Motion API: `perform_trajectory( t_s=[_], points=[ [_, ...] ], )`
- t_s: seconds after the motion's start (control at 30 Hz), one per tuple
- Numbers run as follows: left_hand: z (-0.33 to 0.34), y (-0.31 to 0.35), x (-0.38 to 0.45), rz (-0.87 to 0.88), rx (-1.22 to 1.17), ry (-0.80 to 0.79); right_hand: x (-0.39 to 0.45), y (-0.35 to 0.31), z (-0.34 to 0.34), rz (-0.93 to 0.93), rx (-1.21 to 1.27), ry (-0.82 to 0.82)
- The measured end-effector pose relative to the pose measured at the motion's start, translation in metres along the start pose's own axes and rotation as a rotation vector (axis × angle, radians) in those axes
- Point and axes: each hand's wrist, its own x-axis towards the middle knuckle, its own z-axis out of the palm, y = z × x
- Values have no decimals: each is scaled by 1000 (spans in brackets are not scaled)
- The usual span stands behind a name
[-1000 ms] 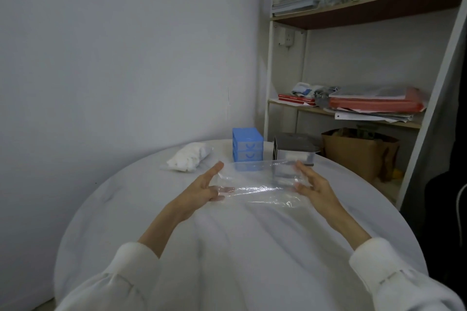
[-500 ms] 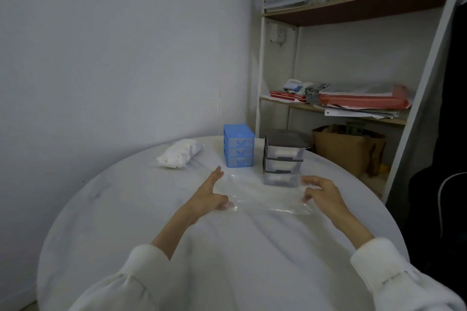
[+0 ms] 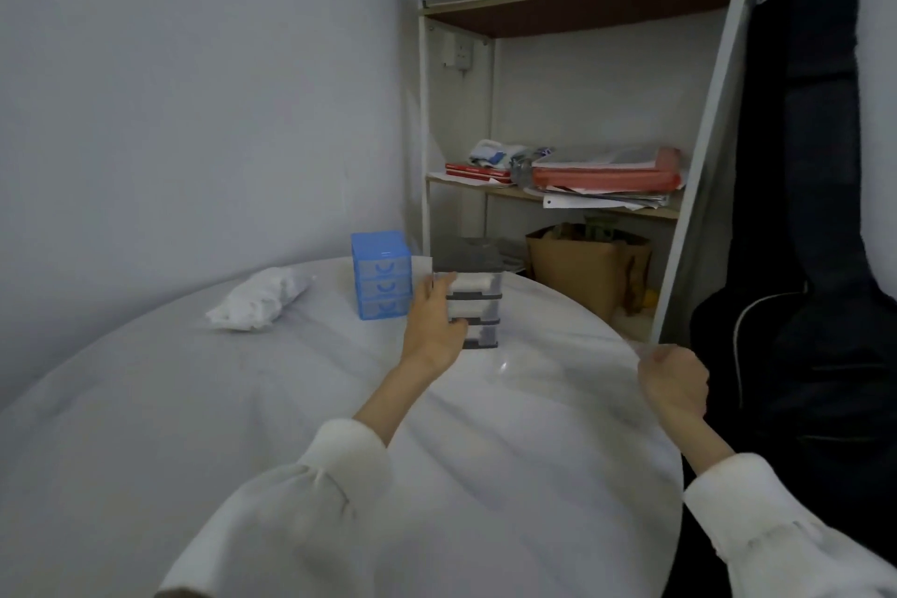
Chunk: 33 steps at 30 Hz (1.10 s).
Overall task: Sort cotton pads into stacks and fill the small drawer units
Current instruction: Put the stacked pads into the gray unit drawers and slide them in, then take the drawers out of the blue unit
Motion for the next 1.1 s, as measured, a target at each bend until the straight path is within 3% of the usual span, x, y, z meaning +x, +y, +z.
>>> perform_trajectory(
  t_s=[0.13, 0.3, 0.43, 0.5, 0.6, 0.67, 0.8, 1.1],
  points=[
    [11, 14, 8, 28, 137, 11, 6, 7, -10, 29, 70, 9],
    [18, 15, 24, 13, 465, -128, -16, -5, 0, 36, 92, -235],
    [24, 9, 29, 11, 596, -212, -39, -15, 6, -188, -441, -285],
    [25, 6, 28, 28, 658, -194, -42, -19, 12, -261, -595, -346],
    [26, 4, 28, 57, 730, -170, -41, -18, 24, -516, -788, -356],
    [27, 3, 29, 67, 728, -171, -32, -15, 36, -632, -732, -461],
    [30, -4, 37, 76, 721, -174, -19, -21, 62, -656, -567, -714],
    [42, -22, 65, 88, 828, -82, 13, -48, 96, -652, -607, -696]
  ],
)
